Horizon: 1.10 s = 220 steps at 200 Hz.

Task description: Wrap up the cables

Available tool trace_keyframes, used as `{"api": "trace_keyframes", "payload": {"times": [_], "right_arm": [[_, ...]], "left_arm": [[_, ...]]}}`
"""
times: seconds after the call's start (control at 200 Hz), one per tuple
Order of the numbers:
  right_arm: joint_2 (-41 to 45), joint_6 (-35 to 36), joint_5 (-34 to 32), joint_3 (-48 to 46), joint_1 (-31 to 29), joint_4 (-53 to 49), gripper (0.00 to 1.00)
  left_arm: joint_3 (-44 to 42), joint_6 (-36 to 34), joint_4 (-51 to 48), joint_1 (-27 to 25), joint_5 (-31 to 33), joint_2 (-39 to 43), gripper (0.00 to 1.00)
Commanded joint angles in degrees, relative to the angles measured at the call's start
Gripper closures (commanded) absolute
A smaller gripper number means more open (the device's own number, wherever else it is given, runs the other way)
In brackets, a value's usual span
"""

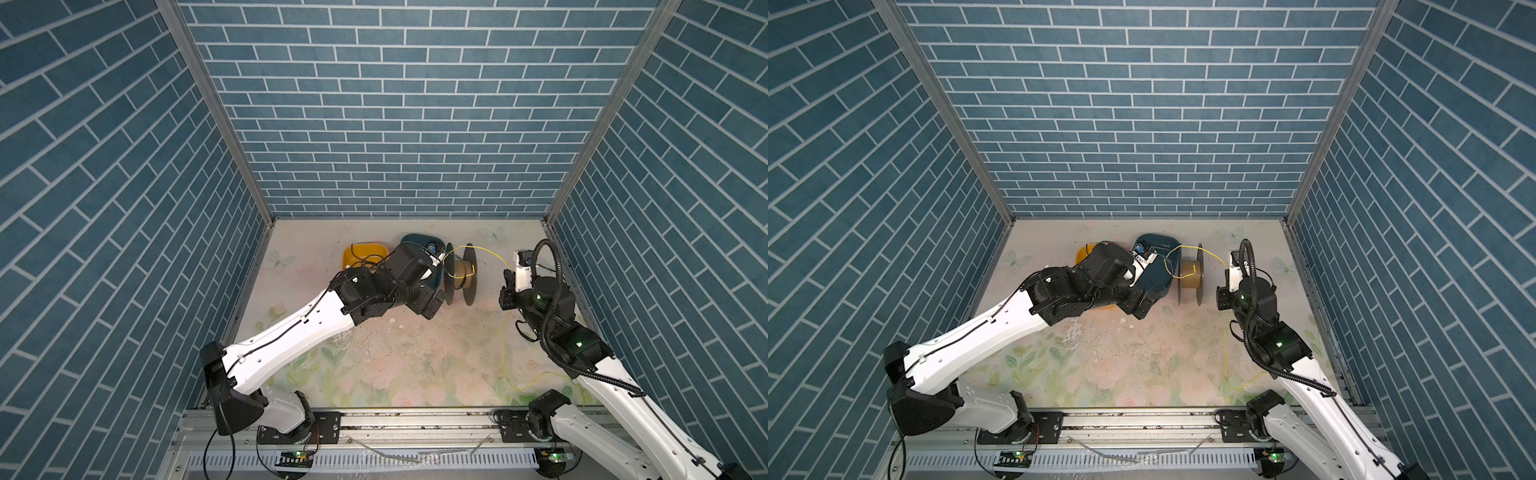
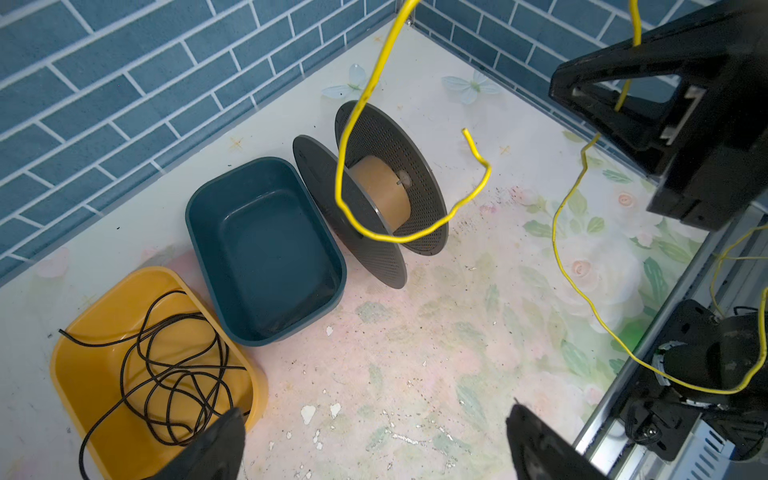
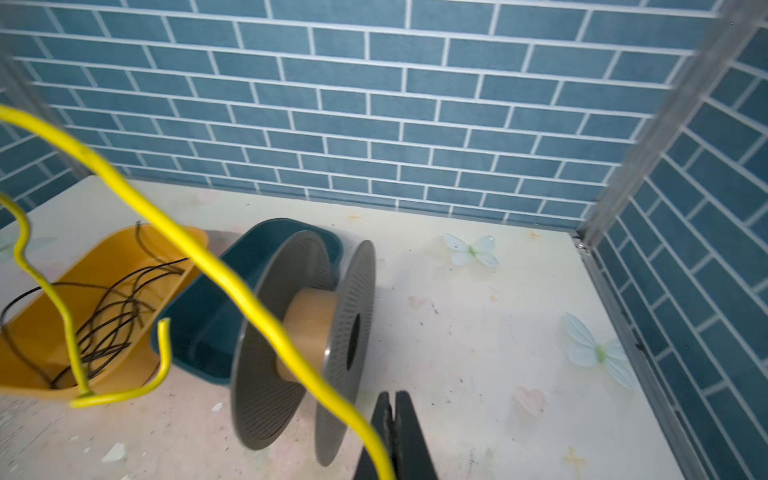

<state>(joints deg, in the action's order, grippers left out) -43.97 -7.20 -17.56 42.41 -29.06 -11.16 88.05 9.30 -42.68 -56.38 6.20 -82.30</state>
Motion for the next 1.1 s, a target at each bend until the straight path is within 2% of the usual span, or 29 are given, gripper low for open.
{"api": "trace_keyframes", "payload": {"times": [0.0, 0.23, 0.435, 0.715, 1.095], "right_arm": [[-1.0, -1.7, -4.1, 2.3, 2.0, 2.3, 1.00], [-7.4, -3.1, -1.6, 4.6, 7.9, 6.7, 1.00], [-12.7, -5.9, 3.3, 7.1, 10.4, 9.2, 1.00], [-16.5, -6.7, 4.7, 10.6, 13.3, 9.8, 1.00], [-18.6, -7.8, 7.3, 10.7, 15.9, 10.7, 1.00]], "left_arm": [[-0.5, 1.2, 3.1, -0.2, 0.2, -1.0, 0.03], [-0.2, 3.0, 4.6, -0.2, -0.2, -4.5, 0.05], [-0.2, 3.2, 4.5, -0.2, 1.2, -7.3, 0.07], [2.0, 3.4, 5.7, -0.1, -0.1, -13.3, 0.10], [7.6, 2.8, 5.6, -0.1, -1.0, -19.7, 0.10]]}}
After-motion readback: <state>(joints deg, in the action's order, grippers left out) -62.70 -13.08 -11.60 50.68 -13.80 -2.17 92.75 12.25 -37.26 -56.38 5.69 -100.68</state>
